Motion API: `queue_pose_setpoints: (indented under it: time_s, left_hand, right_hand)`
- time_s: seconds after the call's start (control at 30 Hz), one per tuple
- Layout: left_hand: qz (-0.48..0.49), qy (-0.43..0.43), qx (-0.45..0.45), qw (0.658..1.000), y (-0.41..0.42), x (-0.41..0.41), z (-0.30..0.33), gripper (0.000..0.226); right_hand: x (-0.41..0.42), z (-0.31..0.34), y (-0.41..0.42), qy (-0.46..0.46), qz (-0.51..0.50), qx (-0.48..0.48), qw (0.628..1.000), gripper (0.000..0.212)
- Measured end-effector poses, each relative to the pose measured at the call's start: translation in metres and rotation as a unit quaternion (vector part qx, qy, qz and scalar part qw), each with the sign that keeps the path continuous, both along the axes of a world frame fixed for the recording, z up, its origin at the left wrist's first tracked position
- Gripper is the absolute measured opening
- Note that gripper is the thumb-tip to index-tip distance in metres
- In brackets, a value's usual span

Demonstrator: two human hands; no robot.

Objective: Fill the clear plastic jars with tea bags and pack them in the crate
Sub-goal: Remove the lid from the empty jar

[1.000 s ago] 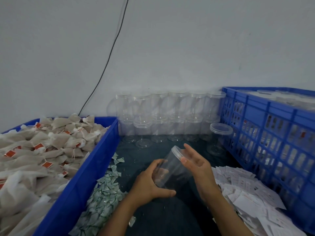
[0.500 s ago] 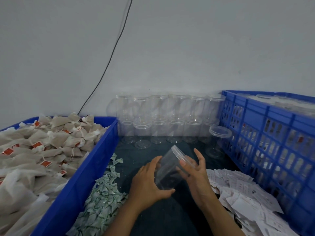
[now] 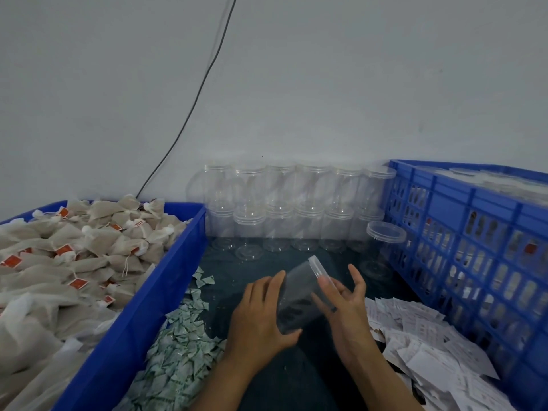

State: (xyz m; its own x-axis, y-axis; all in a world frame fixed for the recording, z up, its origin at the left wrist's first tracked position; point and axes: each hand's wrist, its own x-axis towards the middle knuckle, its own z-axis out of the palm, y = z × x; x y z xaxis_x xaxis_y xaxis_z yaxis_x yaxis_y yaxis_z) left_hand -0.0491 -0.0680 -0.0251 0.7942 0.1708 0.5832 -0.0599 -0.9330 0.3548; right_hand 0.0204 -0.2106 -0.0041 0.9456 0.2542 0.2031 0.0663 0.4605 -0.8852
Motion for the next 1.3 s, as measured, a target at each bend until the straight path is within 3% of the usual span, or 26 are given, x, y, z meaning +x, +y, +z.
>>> queue_pose_setpoints:
  time_s: [0.13, 0.23, 0.43, 0.67, 0.83, 0.9, 1.13, 1.3]
  left_hand:
    - [0.002, 0.022, -0.028, 0.999, 0.003, -0.001, 0.001, 0.106]
    - [0.035, 0.010, 0.011, 0.999, 0.001, -0.002, 0.003, 0.105]
    - [0.020, -0.079, 0.066, 0.994, 0.000, 0.001, 0.004, 0.104]
    - [0.005, 0.005, 0.015, 1.000, 0.001, 0.000, 0.000, 0.105]
    - [-0.006, 0.024, -0.081, 0.996, 0.001, -0.005, 0.002, 0.109]
    - [0.000, 0.012, -0.085, 0.996, 0.002, -0.005, 0.001, 0.108]
    - [0.007, -0.061, 0.049, 0.997, 0.001, 0.001, 0.003, 0.108]
    - [-0.008, -0.065, 0.009, 0.998, 0.003, 0.000, 0.001, 0.105]
  right_hand:
    - [0.004, 0.003, -0.007, 0.019, 0.039, 0.029, 0.999, 0.089]
    - [0.002, 0.002, -0.006, 0.027, 0.040, 0.017, 0.999, 0.093]
    - [-0.004, 0.000, 0.001, 0.055, 0.027, -0.008, 0.998, 0.092]
    - [0.002, -0.001, -0.005, 0.060, 0.027, 0.027, 0.997, 0.080]
    - [0.008, -0.001, -0.011, 0.052, 0.071, 0.050, 0.995, 0.068]
    - [0.009, 0.000, -0.012, 0.038, 0.065, 0.034, 0.997, 0.071]
    - [-0.001, -0.001, 0.002, -0.016, 0.006, -0.024, 1.000, 0.100]
    - [0.000, -0.001, -0.001, 0.000, 0.008, 0.003, 1.000, 0.091]
